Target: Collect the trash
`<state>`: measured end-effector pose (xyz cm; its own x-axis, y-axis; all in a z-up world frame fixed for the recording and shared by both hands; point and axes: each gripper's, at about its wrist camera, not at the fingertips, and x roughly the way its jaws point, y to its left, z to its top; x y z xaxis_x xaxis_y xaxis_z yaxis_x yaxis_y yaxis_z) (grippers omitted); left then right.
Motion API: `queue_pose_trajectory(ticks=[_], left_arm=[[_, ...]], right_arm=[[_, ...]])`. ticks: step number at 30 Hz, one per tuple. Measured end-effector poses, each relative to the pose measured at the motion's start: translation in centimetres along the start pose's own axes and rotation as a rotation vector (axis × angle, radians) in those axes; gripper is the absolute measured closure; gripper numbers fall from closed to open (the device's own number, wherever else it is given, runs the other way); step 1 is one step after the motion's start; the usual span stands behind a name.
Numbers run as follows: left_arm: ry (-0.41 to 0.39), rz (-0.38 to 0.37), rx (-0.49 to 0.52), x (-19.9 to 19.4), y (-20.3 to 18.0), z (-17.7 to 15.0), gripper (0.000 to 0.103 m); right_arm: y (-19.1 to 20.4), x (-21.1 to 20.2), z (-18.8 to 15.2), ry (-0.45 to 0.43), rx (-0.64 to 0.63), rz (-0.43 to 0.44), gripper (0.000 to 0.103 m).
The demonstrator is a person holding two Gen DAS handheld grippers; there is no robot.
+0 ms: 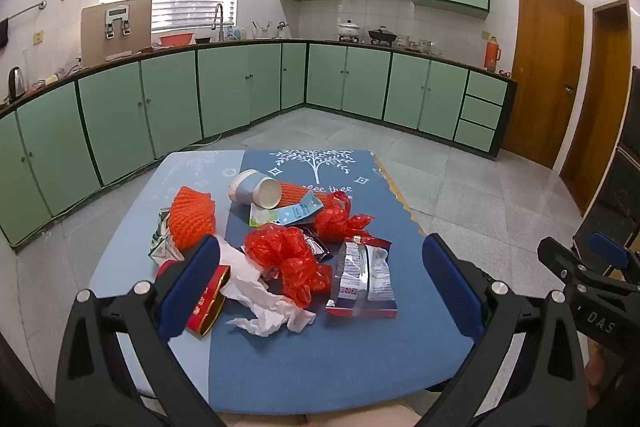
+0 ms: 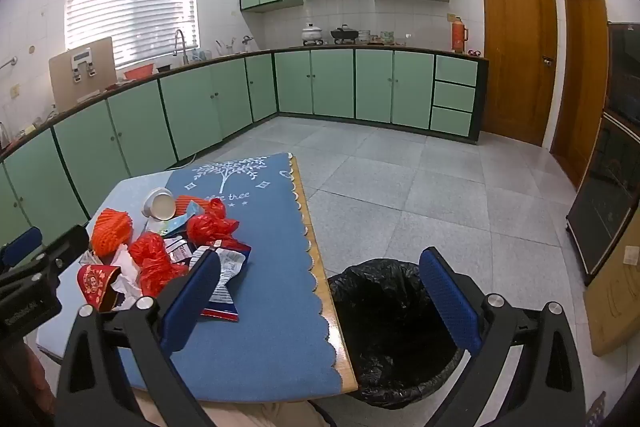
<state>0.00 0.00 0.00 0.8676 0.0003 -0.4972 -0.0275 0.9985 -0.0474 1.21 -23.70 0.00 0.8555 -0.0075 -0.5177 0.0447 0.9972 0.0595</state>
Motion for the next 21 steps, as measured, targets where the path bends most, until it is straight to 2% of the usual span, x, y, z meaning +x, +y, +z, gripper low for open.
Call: queue_pose_trajectory(ticks=[21], left_arm=[[-0.003,-0.003,-0.011,-0.24,0.31,0.0,0.005]], right_arm=[[-0.09,0.02,0.03,0.003,-0.001,-0.002,0.006]])
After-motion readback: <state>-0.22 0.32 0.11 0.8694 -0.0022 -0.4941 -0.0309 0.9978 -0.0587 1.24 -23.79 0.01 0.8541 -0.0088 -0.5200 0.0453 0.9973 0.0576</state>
